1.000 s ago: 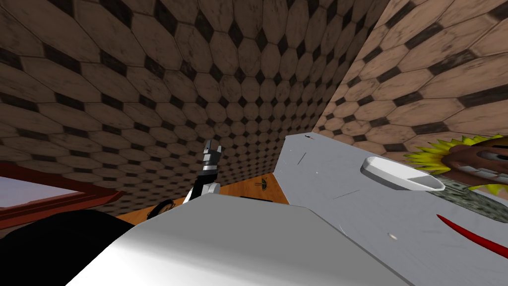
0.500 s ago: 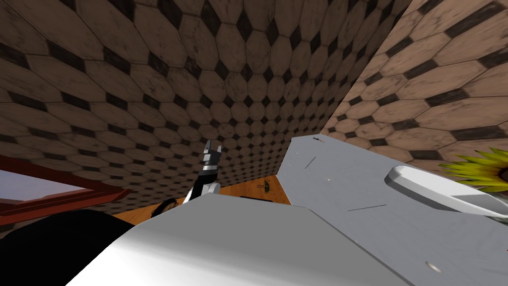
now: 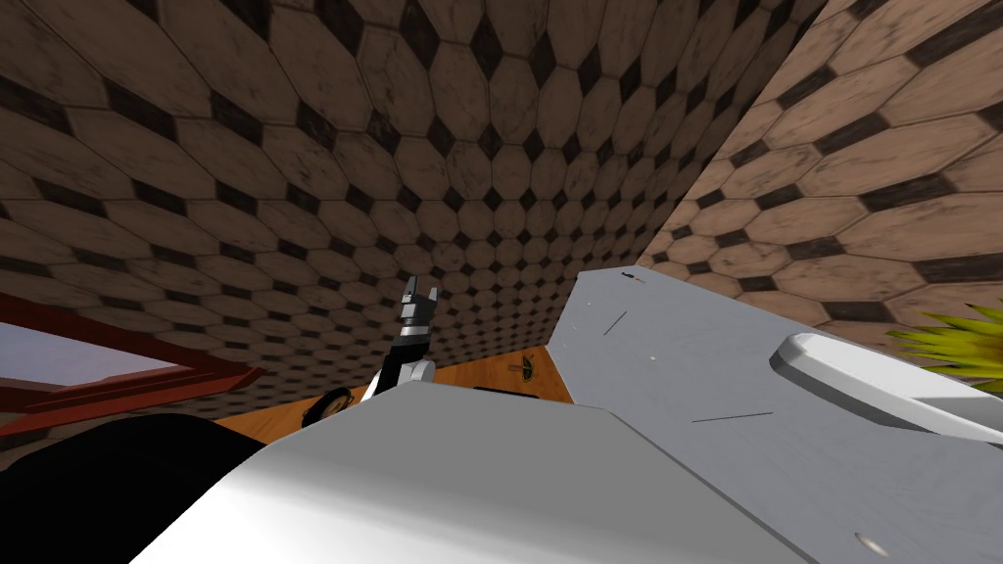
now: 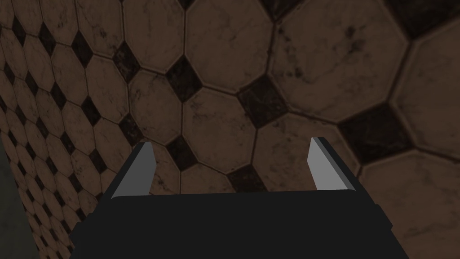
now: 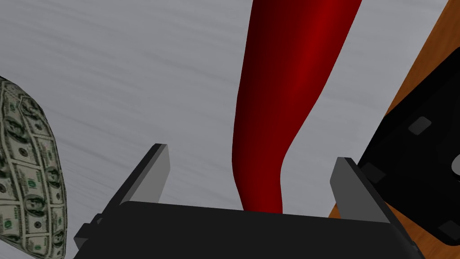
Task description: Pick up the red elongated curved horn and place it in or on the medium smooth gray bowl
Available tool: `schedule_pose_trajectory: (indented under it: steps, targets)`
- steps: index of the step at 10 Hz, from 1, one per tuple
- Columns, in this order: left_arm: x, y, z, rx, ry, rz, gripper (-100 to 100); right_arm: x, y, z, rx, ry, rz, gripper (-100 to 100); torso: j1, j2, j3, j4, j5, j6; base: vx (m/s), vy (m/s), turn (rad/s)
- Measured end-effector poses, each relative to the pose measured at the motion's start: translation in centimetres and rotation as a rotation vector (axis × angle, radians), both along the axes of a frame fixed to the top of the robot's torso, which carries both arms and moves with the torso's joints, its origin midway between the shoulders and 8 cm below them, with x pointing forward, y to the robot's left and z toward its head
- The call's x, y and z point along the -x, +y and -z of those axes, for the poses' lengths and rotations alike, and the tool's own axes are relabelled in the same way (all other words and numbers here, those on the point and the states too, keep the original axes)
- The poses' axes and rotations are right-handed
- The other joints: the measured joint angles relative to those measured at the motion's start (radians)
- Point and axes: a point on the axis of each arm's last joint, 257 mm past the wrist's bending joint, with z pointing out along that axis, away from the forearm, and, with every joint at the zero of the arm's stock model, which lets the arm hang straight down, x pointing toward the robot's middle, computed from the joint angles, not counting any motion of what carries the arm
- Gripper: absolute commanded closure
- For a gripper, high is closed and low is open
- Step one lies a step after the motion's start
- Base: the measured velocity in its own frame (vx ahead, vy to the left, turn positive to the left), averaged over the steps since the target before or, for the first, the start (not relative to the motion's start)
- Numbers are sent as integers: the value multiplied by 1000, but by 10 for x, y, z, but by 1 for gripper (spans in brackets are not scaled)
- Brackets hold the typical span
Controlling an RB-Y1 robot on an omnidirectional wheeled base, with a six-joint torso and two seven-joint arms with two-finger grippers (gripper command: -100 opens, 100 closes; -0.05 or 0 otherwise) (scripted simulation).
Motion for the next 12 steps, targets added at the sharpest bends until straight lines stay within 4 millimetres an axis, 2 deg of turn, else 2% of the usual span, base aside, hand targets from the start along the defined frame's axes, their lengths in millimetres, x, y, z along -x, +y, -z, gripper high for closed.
schedule_pose_trajectory:
  steps: [1, 2, 4, 6, 7, 11, 12]
  targets:
    - [0, 0, 0, 0, 0, 0, 0, 2, 0, 2, 0, 0, 5, -100, 0, 0, 0, 0, 0, 0, 28, -17, 94]
    - [0, 0, 0, 0, 0, 0, 0, 14, 2, 7, -3, 2, 25, -100, 0, -1, 0, 0, 0, 0, 27, -19, 57]
    - [0, 0, 0, 0, 0, 0, 0, 5, 1, 14, -4, -67, 41, -100, -2, -2, -1, 0, -3, -3, 4, -5, -15]
    - [0, 0, 0, 0, 0, 0, 0, 9, 0, 15, -4, -43, 33, -100, -3, -3, -1, 0, -3, -4, -1, 2, 10]
    - [0, 0, 0, 0, 0, 0, 0, 10, 0, 15, -4, -40, 33, 100, -3, -3, -2, 0, -3, -4, 0, 0, 0]
    - [0, 0, 0, 0, 0, 0, 0, 9, 0, 15, -4, -39, 31, 100, -4, -3, -2, 0, -4, -3, 0, 0, 0]
    - [0, 0, 0, 0, 0, 0, 0, 9, 0, 15, -4, -39, 31, 0, -4, -3, -2, 0, -4, -3, 0, 0, 0]
